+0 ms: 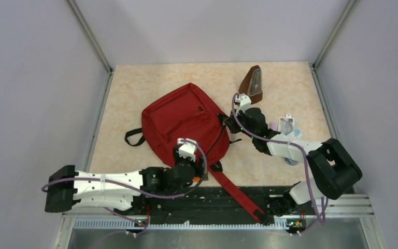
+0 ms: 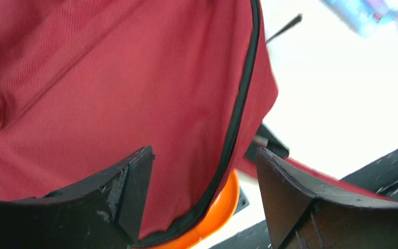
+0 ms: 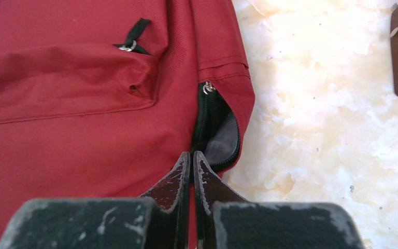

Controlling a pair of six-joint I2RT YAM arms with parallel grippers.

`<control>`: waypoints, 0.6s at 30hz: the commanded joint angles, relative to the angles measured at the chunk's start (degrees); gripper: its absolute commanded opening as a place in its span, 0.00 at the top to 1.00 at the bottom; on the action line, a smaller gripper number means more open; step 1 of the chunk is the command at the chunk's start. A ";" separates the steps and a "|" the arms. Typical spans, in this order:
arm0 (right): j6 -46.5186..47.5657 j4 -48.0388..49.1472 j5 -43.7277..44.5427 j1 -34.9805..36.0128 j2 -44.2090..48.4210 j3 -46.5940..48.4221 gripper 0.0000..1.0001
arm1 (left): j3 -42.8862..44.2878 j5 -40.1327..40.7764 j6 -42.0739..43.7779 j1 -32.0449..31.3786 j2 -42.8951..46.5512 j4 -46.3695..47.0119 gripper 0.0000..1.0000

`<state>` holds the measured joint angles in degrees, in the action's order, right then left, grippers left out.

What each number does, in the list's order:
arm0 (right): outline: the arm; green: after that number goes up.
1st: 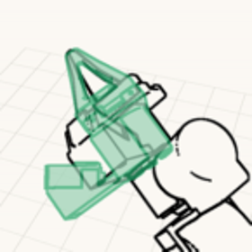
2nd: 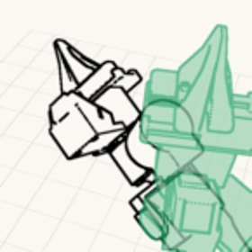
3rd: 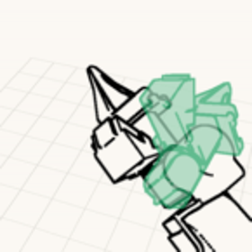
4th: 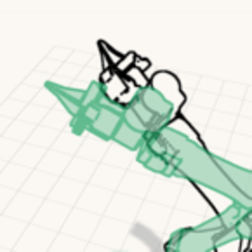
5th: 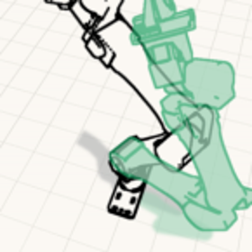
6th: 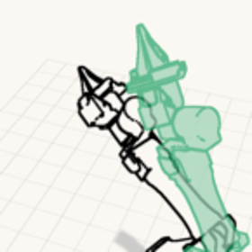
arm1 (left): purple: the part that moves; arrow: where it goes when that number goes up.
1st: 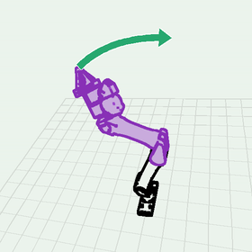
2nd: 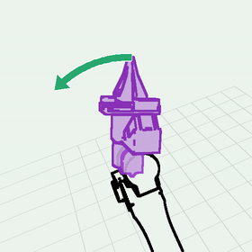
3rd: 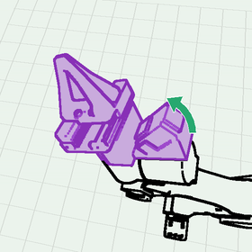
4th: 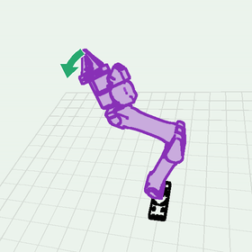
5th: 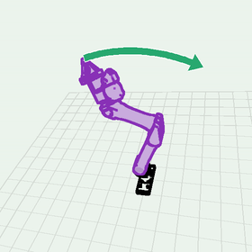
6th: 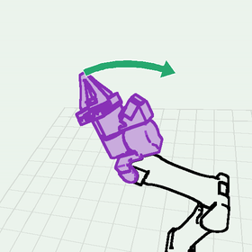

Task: Pack the student bag
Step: Zip the student bag at the center of the board.

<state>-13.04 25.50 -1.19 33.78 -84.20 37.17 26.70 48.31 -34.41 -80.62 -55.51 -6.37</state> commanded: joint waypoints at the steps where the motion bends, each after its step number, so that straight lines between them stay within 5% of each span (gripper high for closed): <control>1: 0.59 -0.37 -4.20 0.02 5.56 -0.63 1.00 | 5.30 -11.73 2.71 8.14 -0.73 8.96 0.21; 10: 0.12 -3.36 -5.24 1.81 10.41 -4.54 1.00 | 16.30 -28.33 5.94 18.22 -18.66 16.65 0.16; 18: 0.12 -4.15 -4.83 1.99 12.21 -5.65 1.00 | 24.78 -26.77 7.67 20.43 -31.36 15.37 0.16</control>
<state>-13.08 20.49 -5.04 34.87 -74.43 31.86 47.29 20.91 -28.40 -61.19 -84.05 7.70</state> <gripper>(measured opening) 0.004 0.846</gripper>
